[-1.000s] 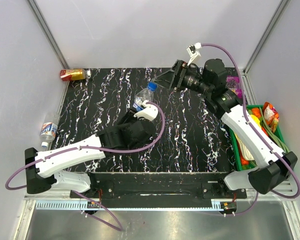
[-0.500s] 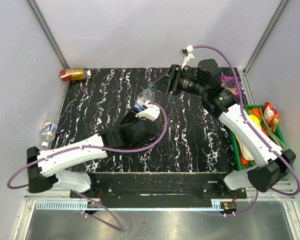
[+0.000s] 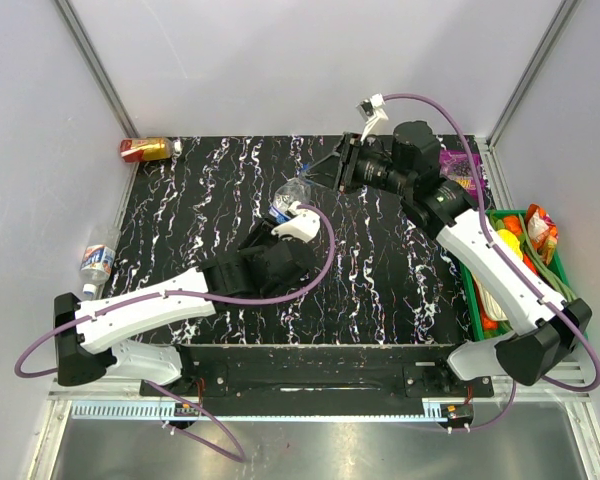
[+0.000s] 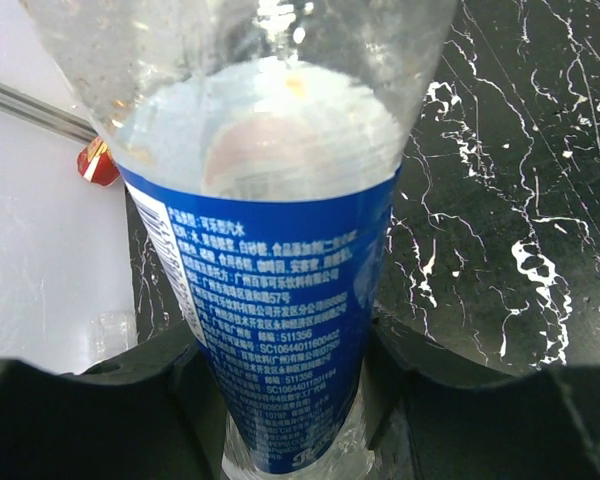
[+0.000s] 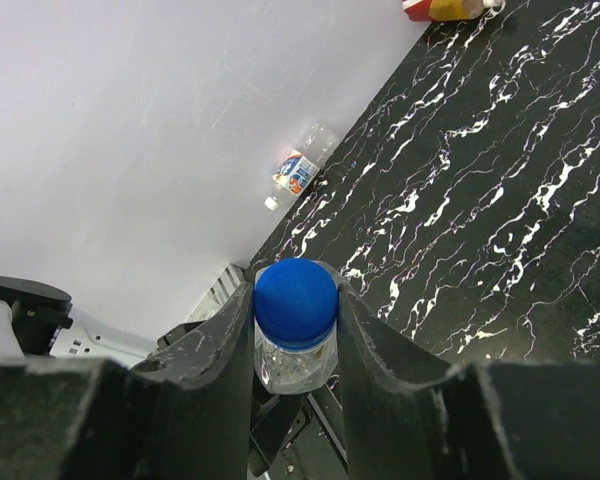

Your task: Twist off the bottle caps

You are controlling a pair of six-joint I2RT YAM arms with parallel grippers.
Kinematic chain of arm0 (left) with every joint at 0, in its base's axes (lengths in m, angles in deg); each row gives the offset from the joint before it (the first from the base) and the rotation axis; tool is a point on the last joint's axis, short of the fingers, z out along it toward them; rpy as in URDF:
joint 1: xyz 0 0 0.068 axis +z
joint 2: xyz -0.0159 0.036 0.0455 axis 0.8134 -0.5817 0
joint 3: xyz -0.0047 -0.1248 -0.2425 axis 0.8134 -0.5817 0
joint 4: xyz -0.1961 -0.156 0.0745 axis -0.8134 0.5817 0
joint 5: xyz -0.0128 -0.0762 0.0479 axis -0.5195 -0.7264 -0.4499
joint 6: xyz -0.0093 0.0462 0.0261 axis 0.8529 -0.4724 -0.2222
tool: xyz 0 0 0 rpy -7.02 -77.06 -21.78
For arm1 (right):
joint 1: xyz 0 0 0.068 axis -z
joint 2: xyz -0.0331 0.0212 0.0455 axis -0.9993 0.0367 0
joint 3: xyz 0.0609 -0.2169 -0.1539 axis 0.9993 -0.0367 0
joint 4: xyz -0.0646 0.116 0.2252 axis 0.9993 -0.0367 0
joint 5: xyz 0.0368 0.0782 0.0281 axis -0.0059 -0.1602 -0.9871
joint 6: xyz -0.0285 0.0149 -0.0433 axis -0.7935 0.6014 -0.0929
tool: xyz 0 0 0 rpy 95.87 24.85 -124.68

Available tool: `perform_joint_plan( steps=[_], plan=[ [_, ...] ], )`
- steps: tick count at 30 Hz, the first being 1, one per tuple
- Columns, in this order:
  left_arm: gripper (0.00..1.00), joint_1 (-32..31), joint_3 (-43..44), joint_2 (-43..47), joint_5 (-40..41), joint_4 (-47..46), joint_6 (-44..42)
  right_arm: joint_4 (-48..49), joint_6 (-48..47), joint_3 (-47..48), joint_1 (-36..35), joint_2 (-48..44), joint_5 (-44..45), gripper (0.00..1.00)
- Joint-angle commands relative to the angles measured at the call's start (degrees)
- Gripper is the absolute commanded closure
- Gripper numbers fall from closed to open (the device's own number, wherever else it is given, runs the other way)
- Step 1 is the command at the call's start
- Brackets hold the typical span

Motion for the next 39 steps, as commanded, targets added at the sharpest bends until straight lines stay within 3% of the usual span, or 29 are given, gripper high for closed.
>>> perform_joint_plan(
  steps=[1,11,20,27,39],
  plan=[
    [1.00,-0.2,2.2,0.5,-4.0,-1.4,-0.6,4.4,0.3,-0.7,-0.6,-2.9,1.5,0.93],
    [1.00,6.8,-3.2,7.2,-30.2,-9.1,-1.5,5.5,-1.7,-2.5,-0.5,-5.1,2.2,1.00],
    [1.00,15.0,-6.3,15.5,-62.8,-17.2,-4.3,6.4,-4.6,-2.1,-0.5,-5.4,-1.0,1.00],
    [1.00,22.5,-9.1,19.0,-90.5,-25.1,-3.5,7.9,-7.2,-1.8,-0.6,-6.1,-6.6,1.00],
    [1.00,28.4,-11.9,17.7,-122.9,-39.3,4.7,15.0,-8.5,-3.5,-0.6,-7.1,-18.4,1.00]
  ],
)
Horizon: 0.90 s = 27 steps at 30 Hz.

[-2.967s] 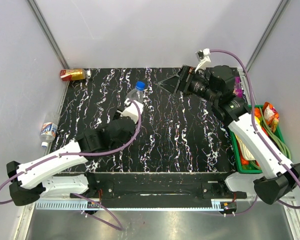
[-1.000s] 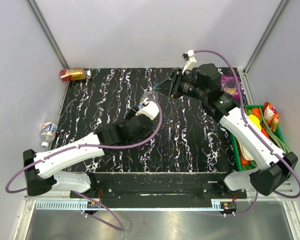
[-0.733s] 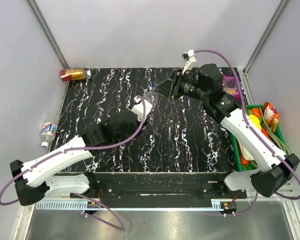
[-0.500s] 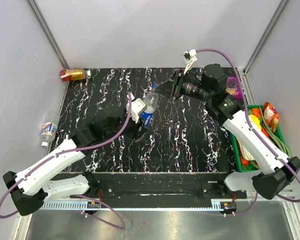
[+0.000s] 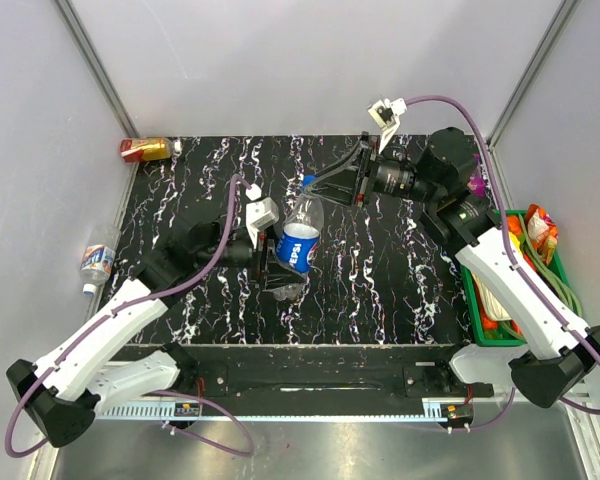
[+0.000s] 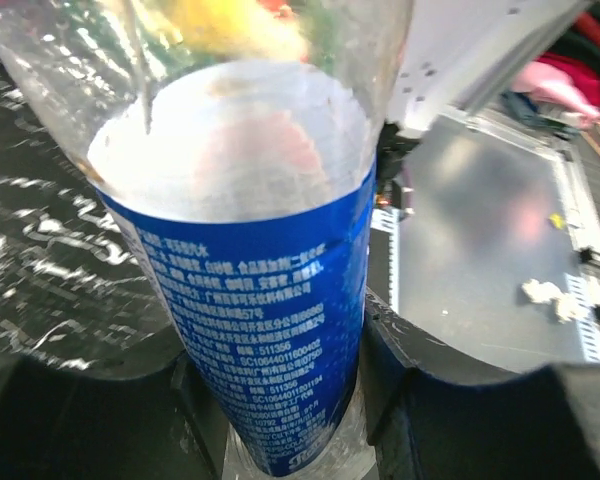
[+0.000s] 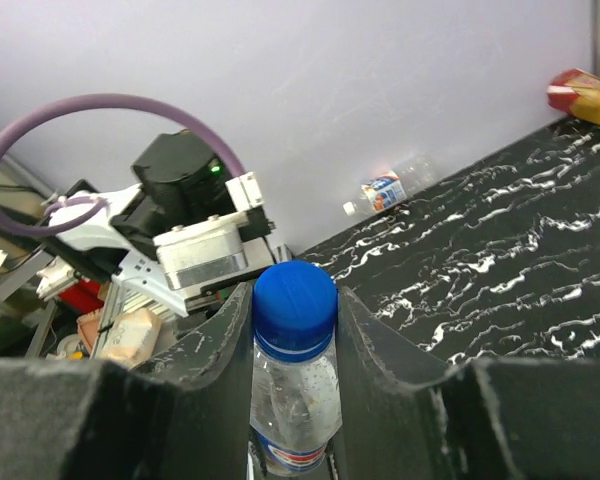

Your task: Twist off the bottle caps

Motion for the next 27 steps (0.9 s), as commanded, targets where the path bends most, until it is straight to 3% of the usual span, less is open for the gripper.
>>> perform_joint_plan(
  steps=[1,8,10,16,18,27],
  plan=[
    [1.00,0.1,0.3,-0.4,-21.9,-15.6,3.4,6.0,-2.6,-0.8,-0.1,0.0,-4.9,1.00],
    [1.00,0.9,1.0,-1.9,-21.3,-13.8,3.8,8.6,-1.8,-1.9,-0.2,-0.7,-6.5,1.00],
    [1.00,1.2,1.6,-1.7,-19.1,-11.5,2.3,8.4,-1.5,-2.2,-0.2,-0.9,-5.3,0.94],
    [1.00,1.4,2.4,-0.6,-8.6,-3.3,-2.8,8.3,-1.4,-3.7,-0.1,-2.8,0.6,0.14],
    [1.00,1.4,3.1,-0.6,-5.6,-1.0,-4.1,8.3,-1.4,-3.6,-0.1,-3.1,1.6,0.00],
    [1.00,1.4,5.5,-1.3,1.6,5.3,-7.5,8.5,-1.2,-2.5,0.0,-5.1,6.3,0.00]
  ],
)
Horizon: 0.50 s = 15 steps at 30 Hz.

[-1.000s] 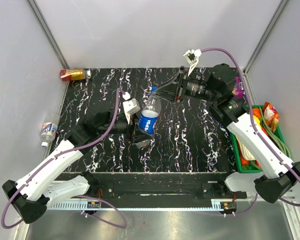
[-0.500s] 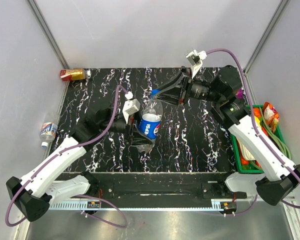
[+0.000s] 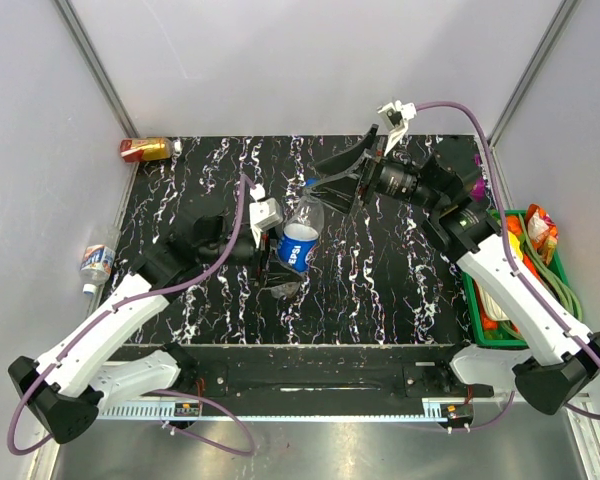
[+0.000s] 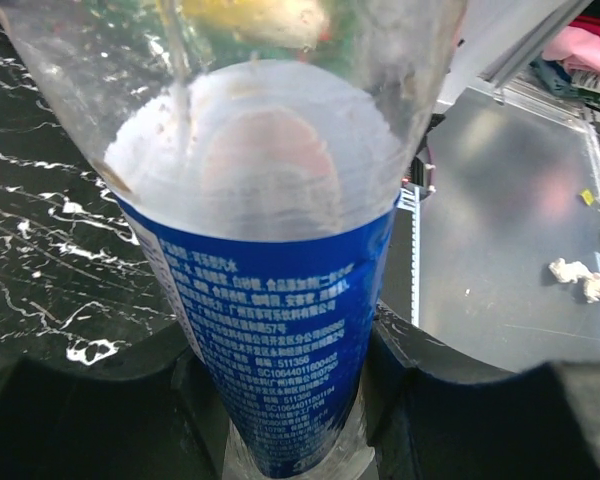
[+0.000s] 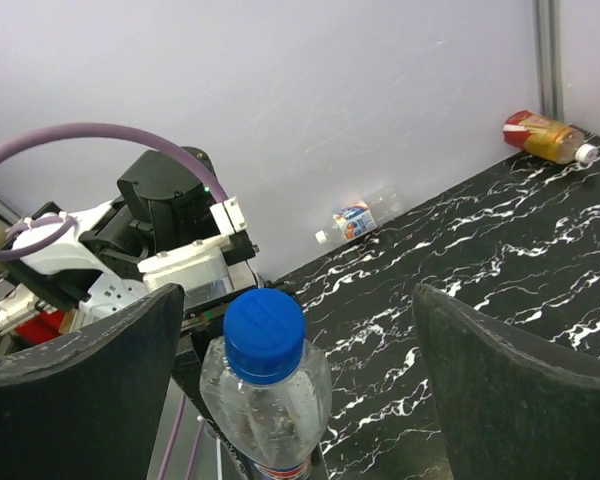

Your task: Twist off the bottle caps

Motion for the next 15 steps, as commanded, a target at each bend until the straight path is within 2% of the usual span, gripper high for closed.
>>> perform_joint_plan(
  steps=[1,12,15],
  plan=[
    [1.00,0.0,3.2,0.7,5.9,1.8,-2.9,2.1,-0.8,1.4,-0.1,-3.1,3.9,0.00],
    [1.00,-0.1,4.0,-1.6,28.6,6.7,-1.6,-3.3,-0.4,3.5,-0.1,-1.5,12.4,0.00],
    [1.00,-0.3,4.6,-2.2,35.4,8.6,-1.1,-8.5,-0.3,5.9,-0.2,0.4,14.5,0.00]
  ],
)
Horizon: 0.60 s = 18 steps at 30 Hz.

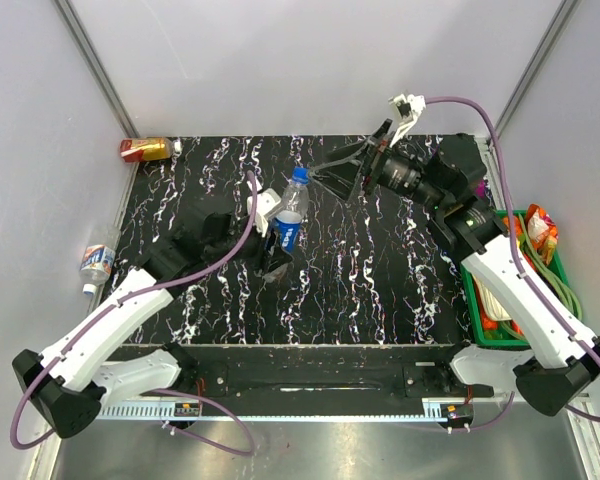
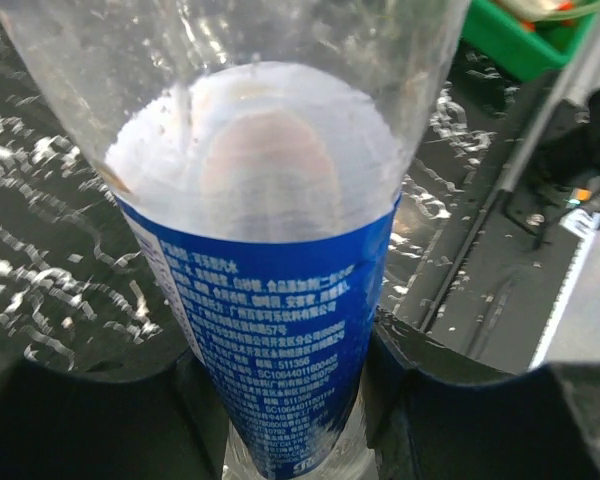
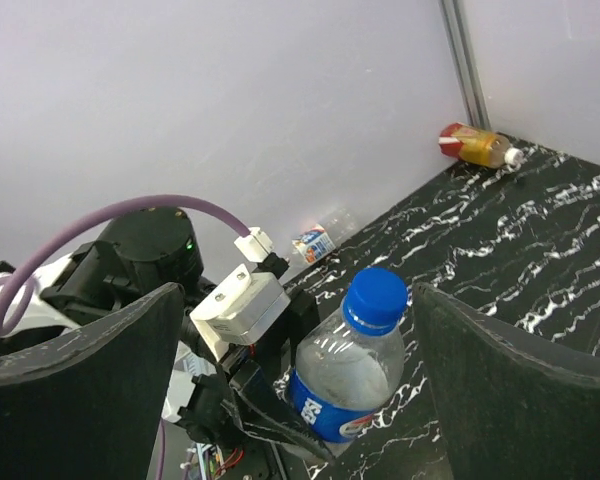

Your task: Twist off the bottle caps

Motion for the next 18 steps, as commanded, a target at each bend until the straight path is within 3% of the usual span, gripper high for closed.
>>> perform_joint_plan(
  steps=[1,12,18],
  plan=[
    [1.00,-0.8,3.6,-0.5,14.6,2.1,1.2,-6.1,-0.3,4.9,-0.1,2.6,5.4,0.00],
    [1.00,-14.3,7.6,-5.7,50.4,10.0,2.8,-13.4,3.2,9.4,-0.1,8.4,9.0,0.00],
    [1.00,-17.9,10.2,-9.3,58.1,12.6,3.8,-13.7,4.4,9.2,-0.1,9.6,8.4,0.01]
  ],
)
